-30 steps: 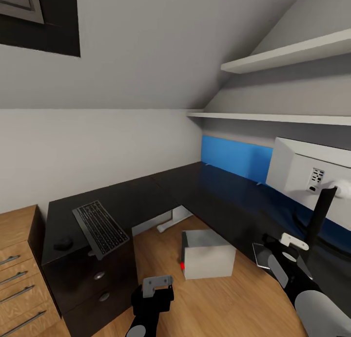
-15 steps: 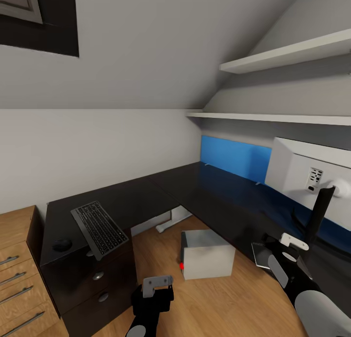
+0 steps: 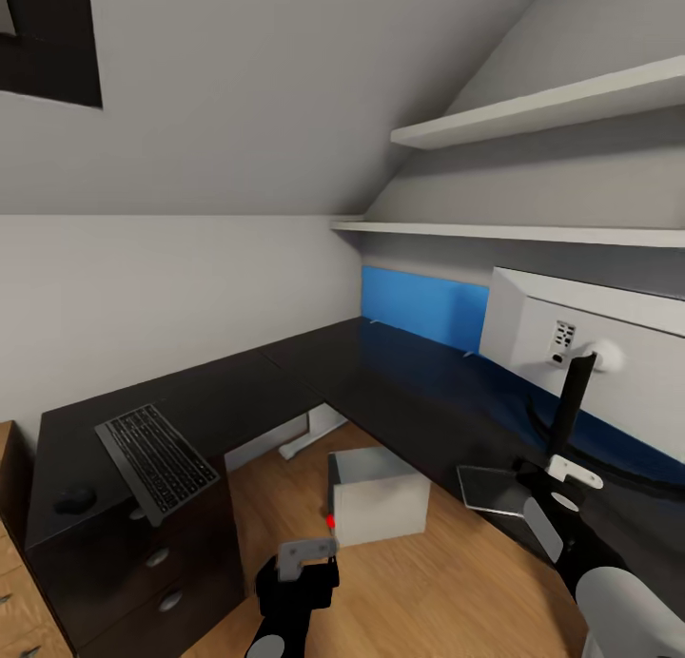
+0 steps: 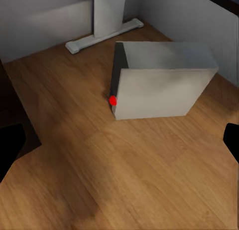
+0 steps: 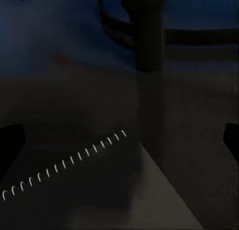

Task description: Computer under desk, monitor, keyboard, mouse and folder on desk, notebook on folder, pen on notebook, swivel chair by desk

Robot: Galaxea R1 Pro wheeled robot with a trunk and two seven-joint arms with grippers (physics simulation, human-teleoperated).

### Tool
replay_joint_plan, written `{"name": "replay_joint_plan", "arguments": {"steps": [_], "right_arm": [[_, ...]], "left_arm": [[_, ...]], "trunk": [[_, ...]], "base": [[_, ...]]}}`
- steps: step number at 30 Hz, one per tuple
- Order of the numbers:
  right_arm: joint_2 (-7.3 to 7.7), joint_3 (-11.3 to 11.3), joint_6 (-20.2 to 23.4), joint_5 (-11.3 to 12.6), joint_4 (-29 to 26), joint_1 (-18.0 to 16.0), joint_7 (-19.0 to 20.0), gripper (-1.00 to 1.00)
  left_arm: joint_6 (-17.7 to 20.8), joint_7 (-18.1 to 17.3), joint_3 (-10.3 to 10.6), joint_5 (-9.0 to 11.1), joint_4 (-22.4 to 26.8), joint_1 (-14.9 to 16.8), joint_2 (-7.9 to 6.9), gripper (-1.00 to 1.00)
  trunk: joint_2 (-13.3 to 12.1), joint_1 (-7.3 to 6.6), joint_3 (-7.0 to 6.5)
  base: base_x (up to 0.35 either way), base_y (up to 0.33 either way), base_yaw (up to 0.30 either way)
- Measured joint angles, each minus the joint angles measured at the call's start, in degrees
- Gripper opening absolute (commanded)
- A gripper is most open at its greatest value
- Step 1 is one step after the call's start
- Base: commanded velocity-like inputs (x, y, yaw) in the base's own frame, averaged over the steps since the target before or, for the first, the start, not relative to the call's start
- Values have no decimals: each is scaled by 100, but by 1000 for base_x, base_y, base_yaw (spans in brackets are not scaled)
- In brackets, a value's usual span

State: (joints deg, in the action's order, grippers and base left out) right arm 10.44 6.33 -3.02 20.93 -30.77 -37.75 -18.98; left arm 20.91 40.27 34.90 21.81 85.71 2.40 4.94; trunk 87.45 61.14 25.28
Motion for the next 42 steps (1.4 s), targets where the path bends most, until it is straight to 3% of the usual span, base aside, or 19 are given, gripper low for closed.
{"name": "replay_joint_plan", "arguments": {"steps": [10, 19, 27, 42], "right_arm": [[-4, -5, 0, 0, 5, 1, 0, 100], [-8, -15, 11, -21, 11, 0, 16, 100], [-6, -9, 14, -286, 31, 5, 35, 100], [0, -26, 198, -334, 81, 8, 42, 100]], "left_arm": [[-1, 0, 0, 1, 0, 0, 0, 100], [0, 1, -1, 1, 1, 0, 0, 100], [2, 0, 0, 2, 1, 0, 0, 100], [8, 1, 32, 2, -12, 0, 3, 100]], "trunk": [[0, -1, -21], [0, -3, -23], [0, -1, -23], [0, -1, -23]], "base": [[13, 10, -166], [198, 148, -21], [102, 54, -2], [178, 1, 0]]}}
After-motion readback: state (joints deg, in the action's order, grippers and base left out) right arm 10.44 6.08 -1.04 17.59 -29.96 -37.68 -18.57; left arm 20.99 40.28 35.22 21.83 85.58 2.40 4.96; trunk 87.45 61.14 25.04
